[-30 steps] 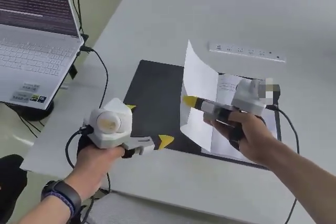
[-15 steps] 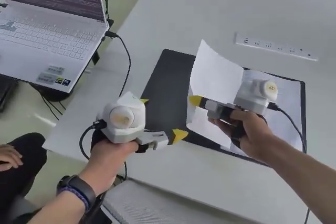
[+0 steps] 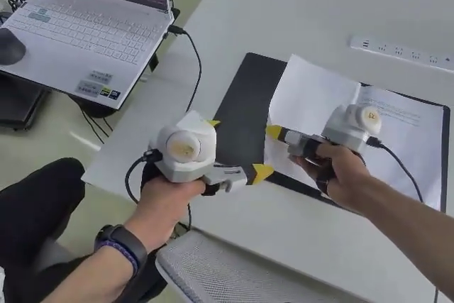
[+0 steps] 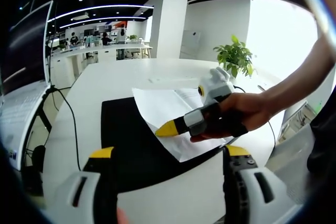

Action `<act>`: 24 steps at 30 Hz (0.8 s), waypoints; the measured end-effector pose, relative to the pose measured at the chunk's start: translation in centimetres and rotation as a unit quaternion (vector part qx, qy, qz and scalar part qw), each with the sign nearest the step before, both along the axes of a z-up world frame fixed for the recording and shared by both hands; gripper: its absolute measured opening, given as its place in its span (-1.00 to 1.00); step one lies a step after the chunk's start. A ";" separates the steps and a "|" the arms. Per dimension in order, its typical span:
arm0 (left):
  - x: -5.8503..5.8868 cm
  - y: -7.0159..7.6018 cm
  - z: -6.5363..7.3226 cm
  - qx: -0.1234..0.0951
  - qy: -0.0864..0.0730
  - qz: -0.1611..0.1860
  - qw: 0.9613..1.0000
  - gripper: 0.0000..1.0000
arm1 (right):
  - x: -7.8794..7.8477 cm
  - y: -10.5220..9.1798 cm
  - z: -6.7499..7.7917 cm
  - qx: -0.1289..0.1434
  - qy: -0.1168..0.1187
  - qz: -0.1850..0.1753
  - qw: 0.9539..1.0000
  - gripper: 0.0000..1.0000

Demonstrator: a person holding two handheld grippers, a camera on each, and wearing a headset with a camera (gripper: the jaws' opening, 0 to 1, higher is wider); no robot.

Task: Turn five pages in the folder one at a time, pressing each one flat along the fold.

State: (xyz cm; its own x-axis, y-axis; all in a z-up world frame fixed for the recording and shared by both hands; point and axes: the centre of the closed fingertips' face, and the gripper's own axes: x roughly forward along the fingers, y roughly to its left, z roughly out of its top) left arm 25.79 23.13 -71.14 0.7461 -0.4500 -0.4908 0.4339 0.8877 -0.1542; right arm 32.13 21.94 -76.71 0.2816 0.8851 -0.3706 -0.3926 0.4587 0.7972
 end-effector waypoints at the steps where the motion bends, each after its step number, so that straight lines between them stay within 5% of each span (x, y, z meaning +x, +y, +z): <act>1: 0.0 0.1 0.0 0.000 0.001 0.001 1.000 0.65 | -0.1 0.0 -0.2 -0.002 0.005 -0.001 1.000 -1.00; 13: 0.0 0.3 -0.5 0.000 0.008 0.005 1.000 0.67 | 1.3 -0.2 -4.9 -0.040 0.032 0.000 0.999 -0.91; 24: -0.1 0.2 -0.8 0.004 0.013 0.000 1.000 0.66 | 1.2 0.4 -4.2 -0.014 0.014 0.018 1.000 -0.68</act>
